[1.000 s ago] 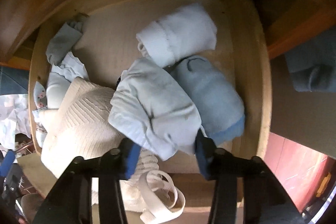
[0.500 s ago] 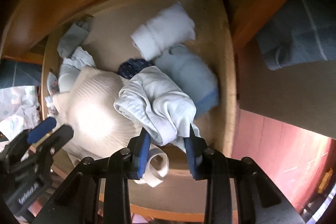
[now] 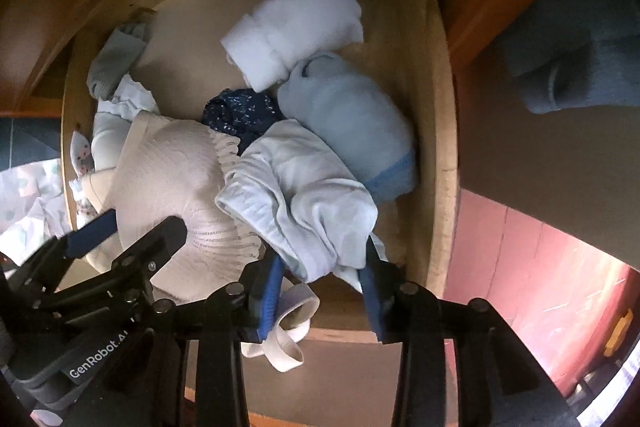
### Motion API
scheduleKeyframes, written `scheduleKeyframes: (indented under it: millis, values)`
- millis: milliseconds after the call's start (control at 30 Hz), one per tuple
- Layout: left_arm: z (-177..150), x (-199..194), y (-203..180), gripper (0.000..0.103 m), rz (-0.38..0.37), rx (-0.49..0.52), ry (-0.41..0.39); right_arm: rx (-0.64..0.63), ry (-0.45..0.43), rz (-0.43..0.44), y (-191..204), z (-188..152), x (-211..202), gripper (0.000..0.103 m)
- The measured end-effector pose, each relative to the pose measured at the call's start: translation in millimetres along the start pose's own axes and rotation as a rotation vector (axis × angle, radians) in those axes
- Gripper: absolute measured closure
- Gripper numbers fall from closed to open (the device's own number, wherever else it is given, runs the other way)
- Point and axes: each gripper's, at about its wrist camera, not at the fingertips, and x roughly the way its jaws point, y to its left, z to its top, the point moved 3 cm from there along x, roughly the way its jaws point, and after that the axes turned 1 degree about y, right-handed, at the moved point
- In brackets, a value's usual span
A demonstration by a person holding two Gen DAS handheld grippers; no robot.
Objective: Take underwear out of drawer
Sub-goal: 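Grasp the white underwear with the right gripper while the left gripper grasps the beige bra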
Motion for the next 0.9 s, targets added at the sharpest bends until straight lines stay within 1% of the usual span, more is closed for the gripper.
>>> scheduleKeyframes:
  millis: [100, 200, 267, 400, 533, 567, 700, 767, 867, 900]
  values:
    - [2.4, 7.4, 2.7, 0.023, -0.001, -0.015, 0.024, 0.015, 0.026, -0.002, -2.4, 6.3, 9.2, 0.062]
    - [6.9, 12.6, 6.7, 0.023, -0.033, -0.048, 0.051, 0.021, 0.035, -0.011, -4.6, 13.9, 15.4, 0.056]
    - [8.6, 12.9, 9.9, 0.023, -0.051, -0.062, 0.06, 0.023, 0.028, -0.016, -6.2, 18.1, 15.4, 0.047]
    - [11.0, 15.2, 13.9, 0.023, -0.074, -0.093, 0.072, 0.026, 0.01, -0.023, -5.8, 27.4, 17.7, 0.045]
    - [15.9, 22.0, 19.7, 0.023, -0.104, -0.118, 0.078, 0.055, -0.014, 0.004, -8.7, 34.8, 15.2, 0.042]
    - [16.4, 24.4, 21.7, 0.023, -0.106, -0.129, 0.076, 0.053, -0.021, 0.001, -7.3, 35.1, 13.6, 0.042]
    - [18.1, 29.3, 27.9, 0.023, -0.113, -0.146, 0.065, 0.009, -0.042, -0.062, 1.8, 45.4, 13.4, 0.042]
    - [17.1, 29.7, 30.4, 0.023, -0.119, -0.141, 0.047, -0.001, -0.045, -0.065, 4.3, 48.7, 13.5, 0.042]
    - [13.7, 27.7, 28.6, 0.03, -0.102, -0.111, 0.03, -0.016, -0.048, -0.081, 12.4, 53.7, 15.7, 0.042]
    - [12.2, 26.6, 28.8, 0.036, -0.096, -0.1, 0.025, -0.02, -0.048, -0.089, 16.2, 55.1, 17.7, 0.042]
